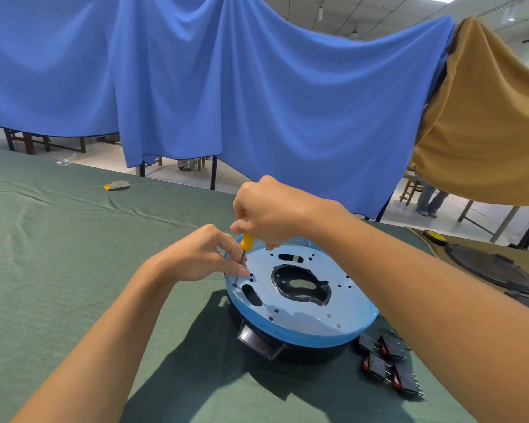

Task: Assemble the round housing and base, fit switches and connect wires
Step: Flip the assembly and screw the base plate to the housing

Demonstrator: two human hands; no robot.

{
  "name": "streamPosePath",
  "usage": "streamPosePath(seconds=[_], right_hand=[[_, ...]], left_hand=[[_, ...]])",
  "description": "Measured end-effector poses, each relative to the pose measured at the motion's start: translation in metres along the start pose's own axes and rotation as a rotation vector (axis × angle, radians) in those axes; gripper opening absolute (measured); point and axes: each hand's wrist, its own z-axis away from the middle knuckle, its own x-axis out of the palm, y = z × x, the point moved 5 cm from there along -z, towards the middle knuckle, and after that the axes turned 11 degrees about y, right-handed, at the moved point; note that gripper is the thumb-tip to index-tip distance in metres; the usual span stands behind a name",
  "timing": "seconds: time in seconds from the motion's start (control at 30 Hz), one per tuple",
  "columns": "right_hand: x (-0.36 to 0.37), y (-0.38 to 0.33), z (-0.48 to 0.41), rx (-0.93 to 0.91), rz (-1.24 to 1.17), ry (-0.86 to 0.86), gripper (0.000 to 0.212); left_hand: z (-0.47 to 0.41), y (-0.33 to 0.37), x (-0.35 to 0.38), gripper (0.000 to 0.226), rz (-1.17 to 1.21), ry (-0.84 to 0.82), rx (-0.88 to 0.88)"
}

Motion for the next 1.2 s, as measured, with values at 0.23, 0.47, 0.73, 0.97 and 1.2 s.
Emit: streamPosePath(seconds=[0.23,0.47,0.73,0.97,1.2], right_hand=[[-0.006,-0.004,0.000,-0.064,0.004,-0.039,0.013],[0.001,0.001,-0.003,0.035,-0.031,-0.064,0.033],[-0.003,0.003,-0.002,-0.017,-0.004,-0.115,0.026],[0.008,-0.003,-0.002,-0.046,-0.035,-0.139,0.022],[0.002,0.001,-0.004,-0.056,-0.025,-0.139,0.011]], left_hand=[[0.001,-0.002,-0.003,0.007,0.009,-0.037,0.021],[0.001,-0.003,0.000,0.003,0.022,-0.018,-0.027],[-0.001,-0.003,0.000,0.009,-0.002,-0.007,0.016],[0.000,-0.001,0.002,0.013,0.001,-0.061,0.105],[0.001,-0.001,0.001,0.008,-0.003,-0.067,0.086]])
